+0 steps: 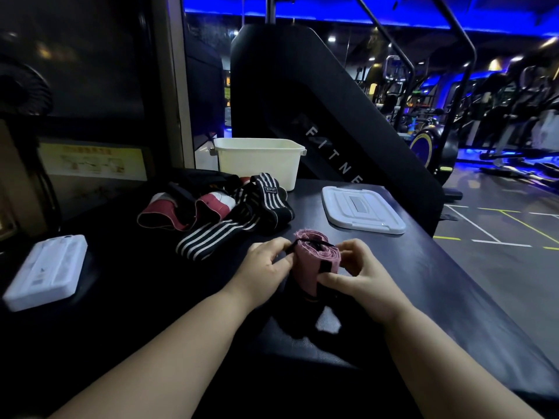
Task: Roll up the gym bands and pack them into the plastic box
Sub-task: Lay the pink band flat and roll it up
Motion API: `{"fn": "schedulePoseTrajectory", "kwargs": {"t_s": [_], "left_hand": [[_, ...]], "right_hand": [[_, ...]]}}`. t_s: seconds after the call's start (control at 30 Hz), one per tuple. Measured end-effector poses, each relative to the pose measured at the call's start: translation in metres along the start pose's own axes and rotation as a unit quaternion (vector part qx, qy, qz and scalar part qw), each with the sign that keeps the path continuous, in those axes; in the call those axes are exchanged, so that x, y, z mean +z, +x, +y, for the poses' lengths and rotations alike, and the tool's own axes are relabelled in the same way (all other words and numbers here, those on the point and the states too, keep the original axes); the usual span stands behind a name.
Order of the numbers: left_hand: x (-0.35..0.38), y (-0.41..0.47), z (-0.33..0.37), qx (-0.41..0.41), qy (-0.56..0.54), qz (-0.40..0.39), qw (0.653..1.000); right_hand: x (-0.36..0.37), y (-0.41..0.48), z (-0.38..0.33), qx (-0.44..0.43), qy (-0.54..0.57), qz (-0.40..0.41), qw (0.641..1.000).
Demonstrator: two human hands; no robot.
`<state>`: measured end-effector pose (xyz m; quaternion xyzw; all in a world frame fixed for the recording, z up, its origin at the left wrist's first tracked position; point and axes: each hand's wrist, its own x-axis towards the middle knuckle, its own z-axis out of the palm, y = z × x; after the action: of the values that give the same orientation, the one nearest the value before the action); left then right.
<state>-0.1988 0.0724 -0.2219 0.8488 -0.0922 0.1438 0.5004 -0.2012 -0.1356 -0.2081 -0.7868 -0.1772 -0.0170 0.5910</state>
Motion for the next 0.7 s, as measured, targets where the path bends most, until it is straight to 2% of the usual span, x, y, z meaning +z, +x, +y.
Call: {"fn": "schedulePoseTrajectory", "kwargs": {"t_s": [0.17,0.3,0.4,0.5,0.7], "left_hand": [[0.000,0.000,0.001,0.003,0.012,0.010,1.000],[-0.002,-0.001,0.003,0.024,-0.023,-0.003,0.999],[-0.002,0.000,0.006,0.042,-0.043,-0.037,0.997],[-0.003,0.001,0.007,0.026,-0.052,-0.060,0.997],[-0.001,0.001,0.006,0.036,-0.056,-0.049,0.997]], "right_hand": [[0.002,0.003,-0.005,-0.026,-0.020,-0.030,0.999],[0.002,0.005,-0.003,-0.028,-0.022,-0.057,0.998],[0.001,0.006,-0.001,-0.014,-0.023,-0.071,0.997],[0.001,0.007,-0.001,-0.017,-0.007,-0.086,0.996],[0.006,0.011,0.000,-0.055,-0.016,-0.072,0.996]]}}
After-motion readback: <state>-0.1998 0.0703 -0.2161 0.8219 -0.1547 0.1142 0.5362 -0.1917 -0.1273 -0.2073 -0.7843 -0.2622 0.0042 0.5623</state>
